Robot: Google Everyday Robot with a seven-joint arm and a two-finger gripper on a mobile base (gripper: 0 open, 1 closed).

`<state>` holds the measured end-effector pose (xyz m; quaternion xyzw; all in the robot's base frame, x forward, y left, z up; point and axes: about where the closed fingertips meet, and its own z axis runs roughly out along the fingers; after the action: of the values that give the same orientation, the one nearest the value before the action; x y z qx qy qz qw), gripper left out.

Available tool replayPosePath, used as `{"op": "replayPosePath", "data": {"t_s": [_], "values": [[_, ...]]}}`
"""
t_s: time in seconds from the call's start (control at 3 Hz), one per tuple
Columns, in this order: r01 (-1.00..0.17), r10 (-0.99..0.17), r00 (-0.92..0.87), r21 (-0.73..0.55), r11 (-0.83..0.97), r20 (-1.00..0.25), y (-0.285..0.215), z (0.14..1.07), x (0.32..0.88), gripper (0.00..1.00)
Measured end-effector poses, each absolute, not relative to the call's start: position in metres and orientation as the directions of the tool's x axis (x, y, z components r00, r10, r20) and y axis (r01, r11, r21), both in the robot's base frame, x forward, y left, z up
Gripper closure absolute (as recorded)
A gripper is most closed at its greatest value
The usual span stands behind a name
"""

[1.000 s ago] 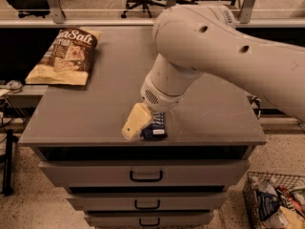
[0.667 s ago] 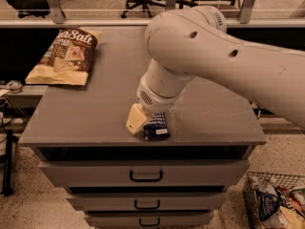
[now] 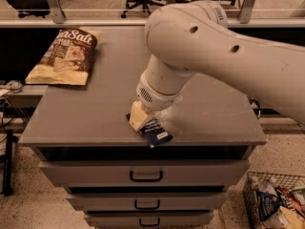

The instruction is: Move rxbar blueberry near green rice chip bag

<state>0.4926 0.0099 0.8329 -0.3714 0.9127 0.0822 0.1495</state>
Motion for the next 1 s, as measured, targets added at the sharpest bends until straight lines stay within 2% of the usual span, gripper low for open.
{"op": "replayPosePath", "data": {"t_s": [0.33,0.67,1.0], "values": [[-0.703,-0.653,-0.679,0.039,0.711,-0.334,0.01,0.833,0.493,1.0],[-0.728,-0.684,-0.622,-0.038,0.684,-0.382,-0.003,0.849,0.508,1.0],[-0.732,-0.734,-0.532,-0.206,0.649,-0.422,-0.041,0.884,0.538,1.0]]}}
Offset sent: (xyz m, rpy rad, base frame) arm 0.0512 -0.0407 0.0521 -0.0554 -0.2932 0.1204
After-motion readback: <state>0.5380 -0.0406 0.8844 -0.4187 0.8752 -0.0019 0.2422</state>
